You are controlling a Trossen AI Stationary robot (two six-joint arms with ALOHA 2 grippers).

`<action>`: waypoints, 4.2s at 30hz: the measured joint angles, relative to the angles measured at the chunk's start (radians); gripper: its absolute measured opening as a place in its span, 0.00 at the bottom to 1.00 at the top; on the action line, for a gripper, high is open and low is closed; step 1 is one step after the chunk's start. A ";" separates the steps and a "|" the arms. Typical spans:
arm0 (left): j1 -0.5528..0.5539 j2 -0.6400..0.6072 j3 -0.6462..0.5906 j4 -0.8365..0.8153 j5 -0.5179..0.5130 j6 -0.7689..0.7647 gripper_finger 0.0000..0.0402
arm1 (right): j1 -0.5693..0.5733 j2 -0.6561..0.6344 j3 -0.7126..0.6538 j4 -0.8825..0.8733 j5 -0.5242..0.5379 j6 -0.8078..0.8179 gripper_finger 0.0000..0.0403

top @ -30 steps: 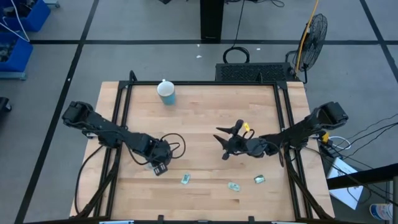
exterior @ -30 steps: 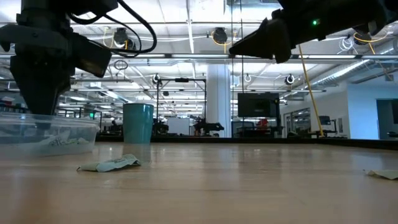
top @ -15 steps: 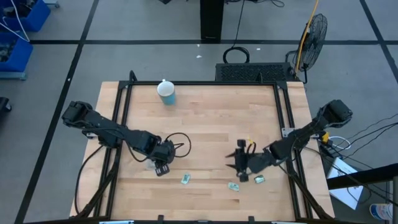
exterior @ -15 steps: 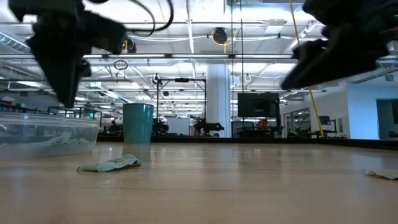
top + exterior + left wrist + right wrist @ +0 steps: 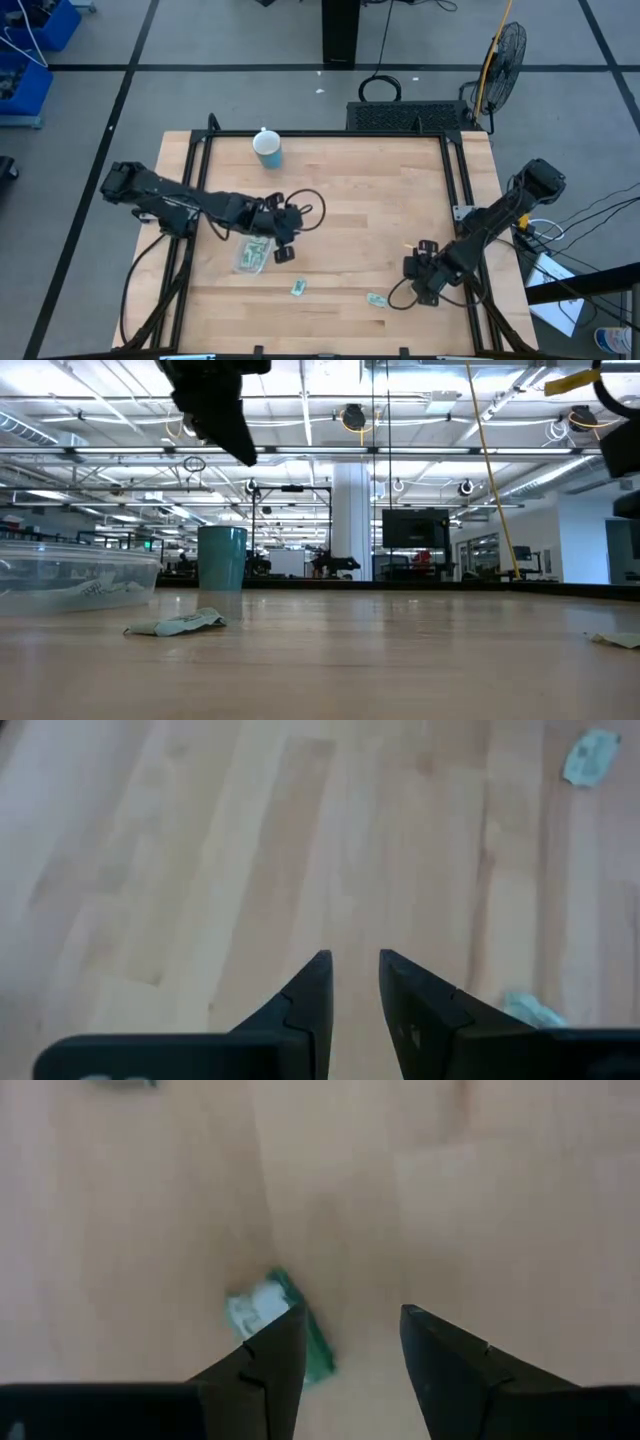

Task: Pick and place Stevia / Truvia into bins
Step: Put the stevia packet into the transparent container

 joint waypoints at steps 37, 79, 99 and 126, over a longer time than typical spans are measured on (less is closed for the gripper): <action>0.173 0.001 0.000 0.138 -0.069 0.093 0.22 | -0.170 -0.045 -0.092 0.406 0.630 -0.575 0.01; 0.176 0.121 -0.005 0.438 0.050 0.373 0.18 | -0.630 0.227 -0.087 1.595 0.308 -1.192 0.08; -0.022 -0.050 -0.004 -0.356 0.109 -0.184 0.04 | -0.491 0.210 -0.087 1.480 0.507 -1.252 0.32; -0.211 -0.050 -0.137 -0.043 0.071 -0.377 0.30 | -0.256 0.145 -0.053 0.879 0.135 -0.856 0.39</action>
